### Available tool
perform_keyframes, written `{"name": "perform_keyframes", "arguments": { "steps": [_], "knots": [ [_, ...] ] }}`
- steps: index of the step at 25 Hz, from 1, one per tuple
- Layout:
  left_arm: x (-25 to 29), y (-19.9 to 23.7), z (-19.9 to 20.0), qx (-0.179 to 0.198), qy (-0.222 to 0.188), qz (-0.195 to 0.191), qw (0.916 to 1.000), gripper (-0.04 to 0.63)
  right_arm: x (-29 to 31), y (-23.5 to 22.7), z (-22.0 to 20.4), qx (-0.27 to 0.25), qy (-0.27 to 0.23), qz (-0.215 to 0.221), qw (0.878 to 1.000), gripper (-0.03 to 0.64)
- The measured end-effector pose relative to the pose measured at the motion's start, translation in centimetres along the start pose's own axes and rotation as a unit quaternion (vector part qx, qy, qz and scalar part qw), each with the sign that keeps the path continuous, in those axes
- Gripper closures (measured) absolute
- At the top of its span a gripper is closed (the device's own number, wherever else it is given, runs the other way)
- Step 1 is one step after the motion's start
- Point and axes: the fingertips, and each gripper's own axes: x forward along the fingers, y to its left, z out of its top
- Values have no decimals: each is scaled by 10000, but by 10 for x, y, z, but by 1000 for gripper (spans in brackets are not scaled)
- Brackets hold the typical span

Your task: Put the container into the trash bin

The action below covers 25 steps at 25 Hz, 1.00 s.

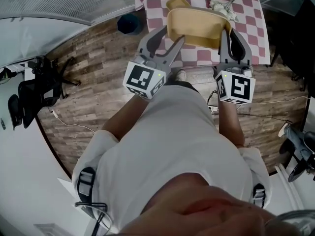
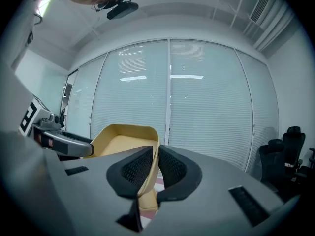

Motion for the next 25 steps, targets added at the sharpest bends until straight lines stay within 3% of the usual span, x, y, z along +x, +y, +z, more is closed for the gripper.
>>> {"name": "perform_keyframes", "arguments": {
  "steps": [14,19,25],
  "knots": [
    [-67,32,-7,-180,-217,1212,9922,380,27,71,2,8,-116,1161,9932,560],
    [-111,56,-6,-224,-350,1870,9815,380,43,123,10,-17,-197,1811,9833,560],
    [-178,85,-12,-363,-489,2748,9596,380,57,202,17,-114,-276,2704,9623,560]
  ]
}}
